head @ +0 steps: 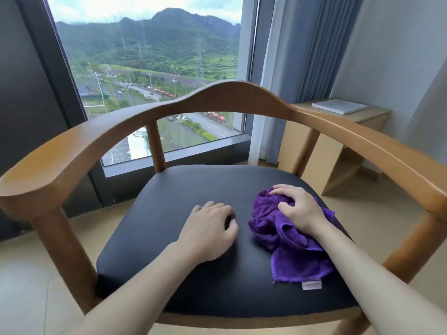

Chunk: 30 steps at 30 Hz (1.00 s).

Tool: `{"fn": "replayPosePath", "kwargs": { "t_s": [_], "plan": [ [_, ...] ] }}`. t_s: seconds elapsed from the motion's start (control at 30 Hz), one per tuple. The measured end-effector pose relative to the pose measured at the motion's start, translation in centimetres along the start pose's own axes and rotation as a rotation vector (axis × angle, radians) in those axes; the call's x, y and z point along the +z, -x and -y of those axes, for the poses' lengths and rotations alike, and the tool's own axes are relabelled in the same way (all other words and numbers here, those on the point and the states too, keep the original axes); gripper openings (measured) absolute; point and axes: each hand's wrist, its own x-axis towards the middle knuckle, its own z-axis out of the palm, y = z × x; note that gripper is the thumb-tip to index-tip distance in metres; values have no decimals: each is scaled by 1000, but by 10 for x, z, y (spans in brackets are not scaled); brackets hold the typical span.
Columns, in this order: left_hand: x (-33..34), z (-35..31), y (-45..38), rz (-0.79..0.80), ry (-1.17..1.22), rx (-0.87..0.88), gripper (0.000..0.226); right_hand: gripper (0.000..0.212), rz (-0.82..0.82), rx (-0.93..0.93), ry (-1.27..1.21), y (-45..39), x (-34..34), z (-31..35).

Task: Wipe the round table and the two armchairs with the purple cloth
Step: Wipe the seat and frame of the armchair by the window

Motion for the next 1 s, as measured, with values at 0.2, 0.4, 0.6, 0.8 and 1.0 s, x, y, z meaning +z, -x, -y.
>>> {"fn": "replayPosePath", "kwargs": {
  "t_s": [0.2,0.4,0.6,0.8,1.0],
  "plan": [
    [14,17,3,-104,-12,-40,40,84,203,235,247,-11,13,8],
    [11,23,3,-116,25,-60,41,77,330,135,389,-4,21,27],
    [6,22,2,-65,19,-68,46,55,231,-49,441,36,18,58],
    [8,19,5,-47,-5,-88,47,42,-31,78,86,5,-12,48],
    [10,20,4,-26,-31,-48,48,69,90,395,271,-105,-1,-4]
  ]
}}
